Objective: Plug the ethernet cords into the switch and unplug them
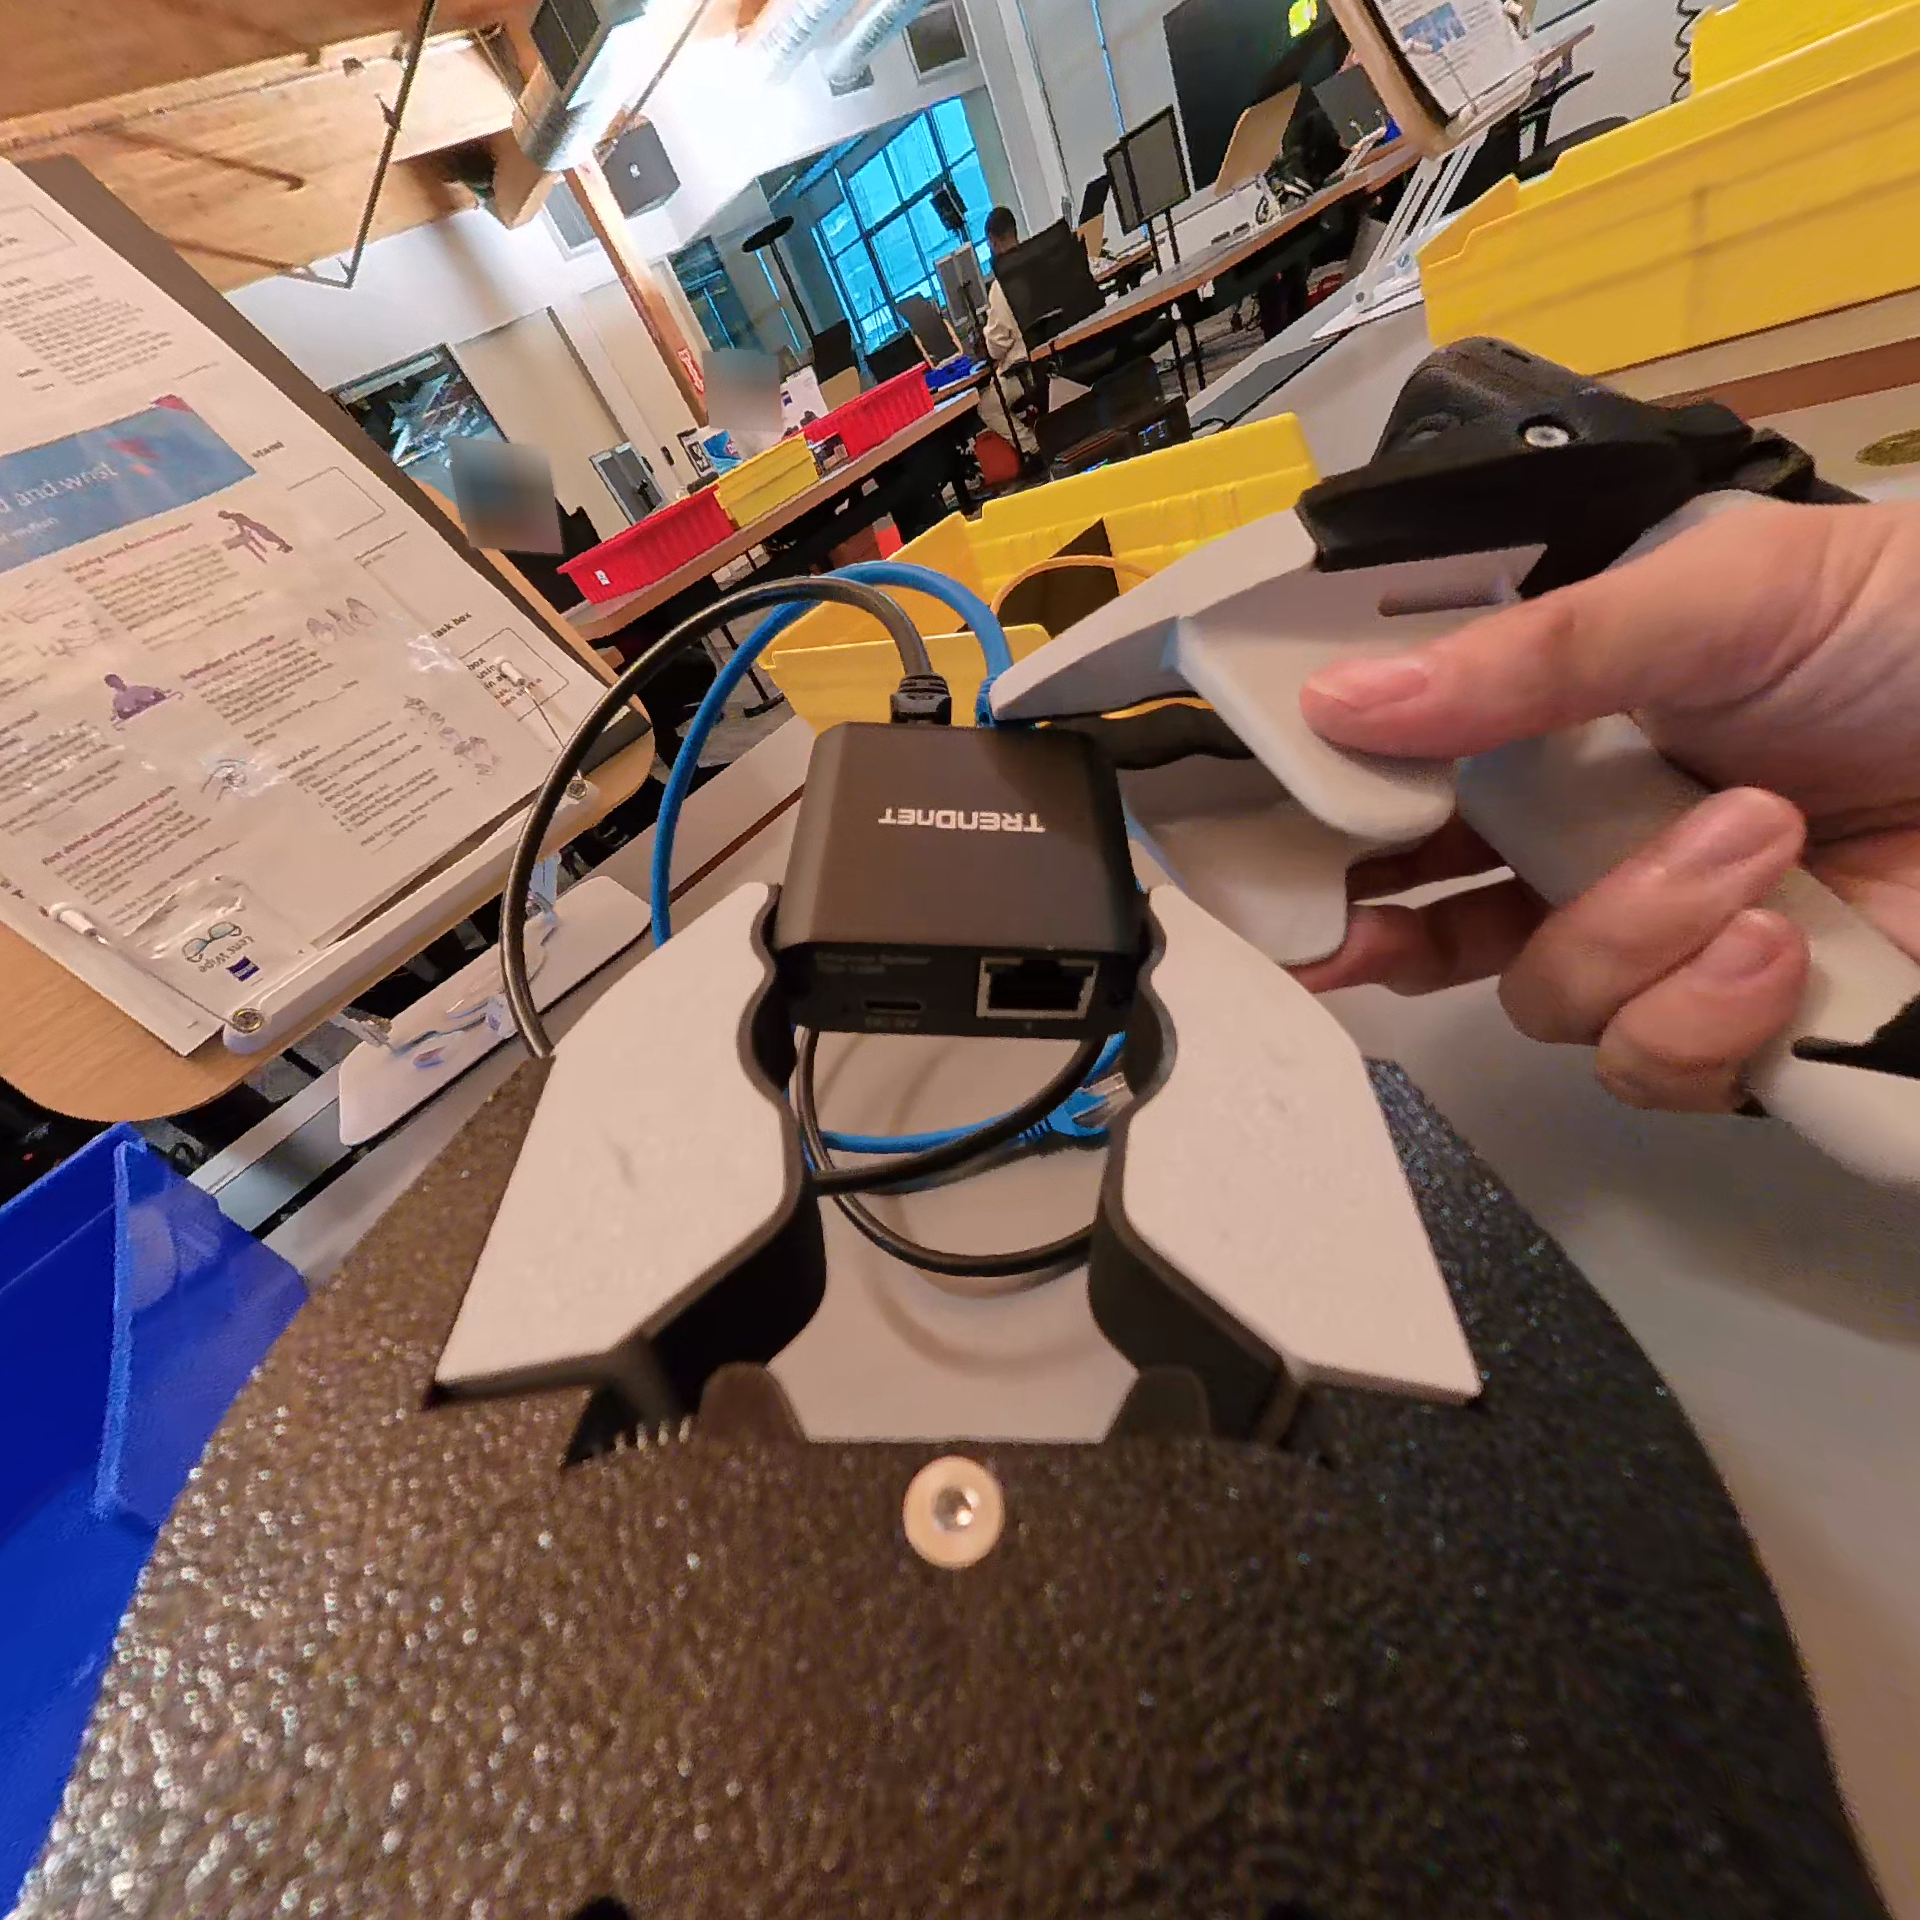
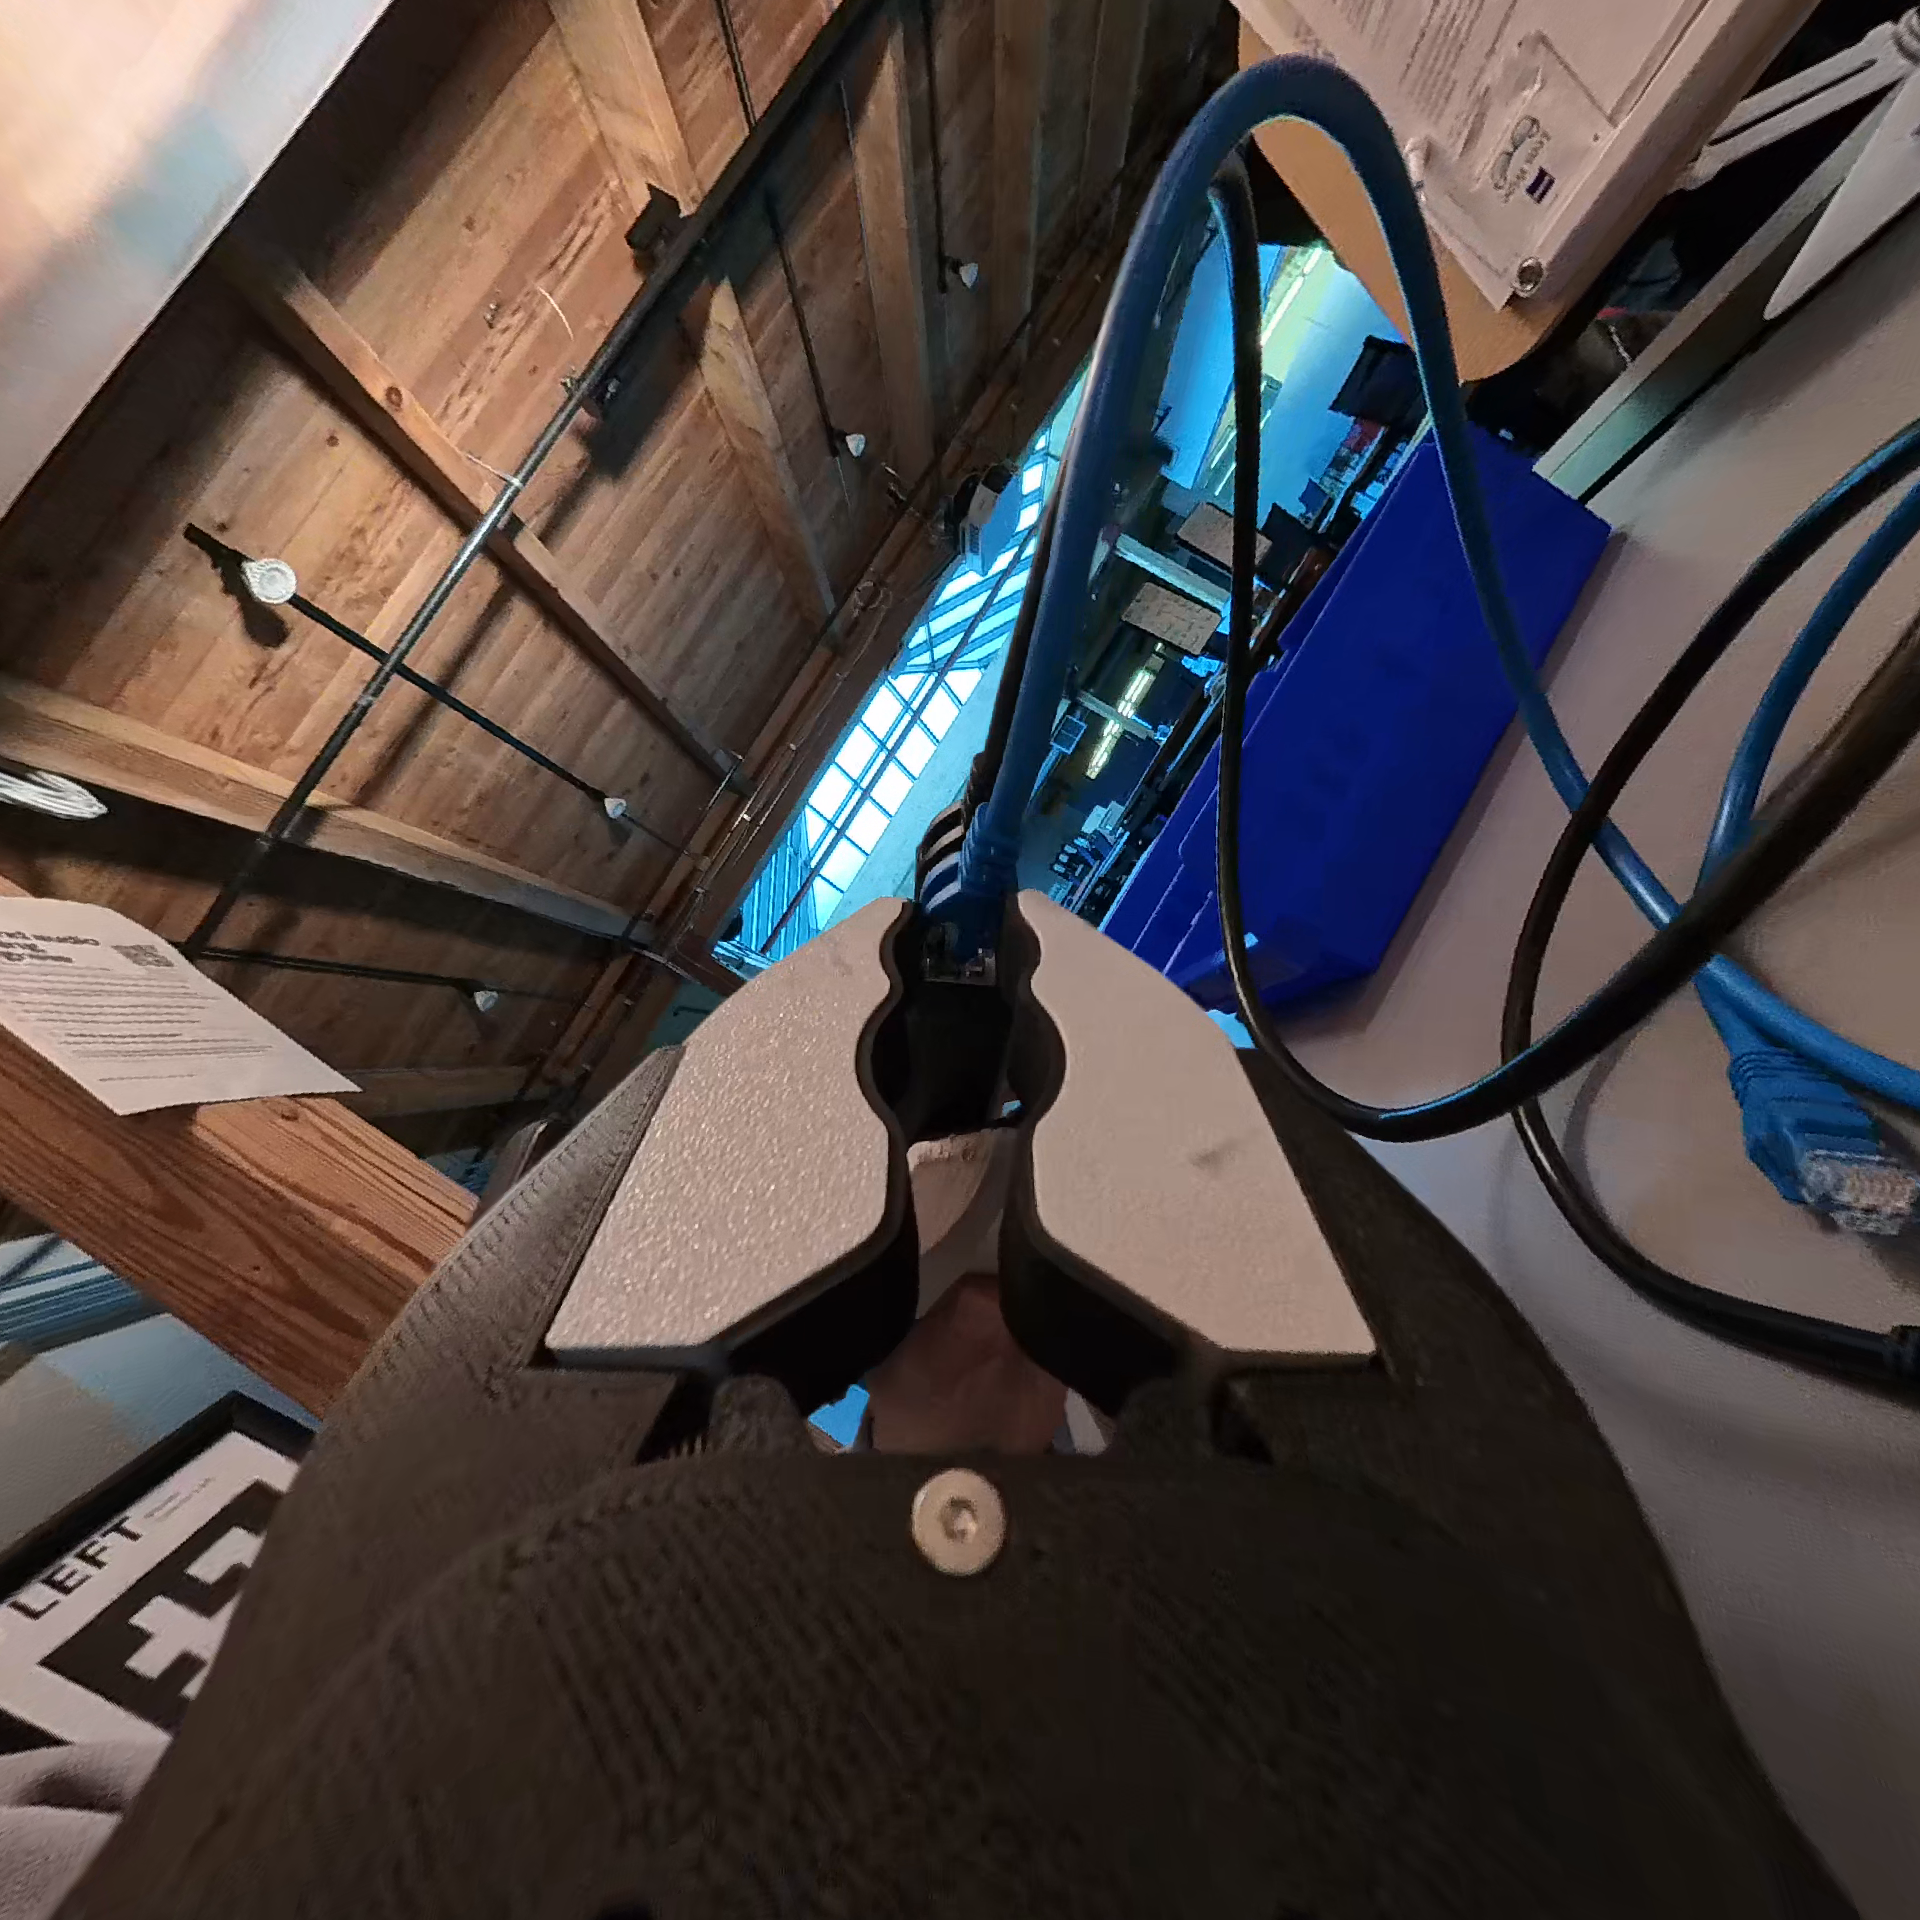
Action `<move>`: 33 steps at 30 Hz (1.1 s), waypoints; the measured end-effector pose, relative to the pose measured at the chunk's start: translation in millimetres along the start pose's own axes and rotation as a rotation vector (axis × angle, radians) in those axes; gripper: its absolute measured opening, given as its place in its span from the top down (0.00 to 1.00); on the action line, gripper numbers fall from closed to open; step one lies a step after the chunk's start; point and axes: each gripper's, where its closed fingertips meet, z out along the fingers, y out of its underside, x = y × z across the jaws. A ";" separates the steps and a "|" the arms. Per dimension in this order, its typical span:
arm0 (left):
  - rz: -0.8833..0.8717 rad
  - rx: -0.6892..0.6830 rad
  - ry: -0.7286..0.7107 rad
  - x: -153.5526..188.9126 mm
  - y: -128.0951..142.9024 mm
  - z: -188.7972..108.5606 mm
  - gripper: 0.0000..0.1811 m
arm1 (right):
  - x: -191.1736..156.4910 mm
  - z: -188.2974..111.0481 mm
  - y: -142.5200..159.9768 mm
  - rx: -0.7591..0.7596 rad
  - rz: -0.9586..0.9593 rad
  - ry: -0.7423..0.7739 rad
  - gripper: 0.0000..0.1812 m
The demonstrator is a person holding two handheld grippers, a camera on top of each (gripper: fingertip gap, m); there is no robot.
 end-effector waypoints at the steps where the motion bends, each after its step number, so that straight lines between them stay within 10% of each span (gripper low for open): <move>1: -0.001 0.003 -0.001 0.3 0.3 0.1 0.66 | 0.4 -0.3 0.6 -0.006 -0.016 -0.001 0.92; 33: -0.124 0.111 -0.179 -2.9 -4.8 -1.3 0.66 | 6.0 -10.5 -35.3 0.059 -0.244 -0.065 0.93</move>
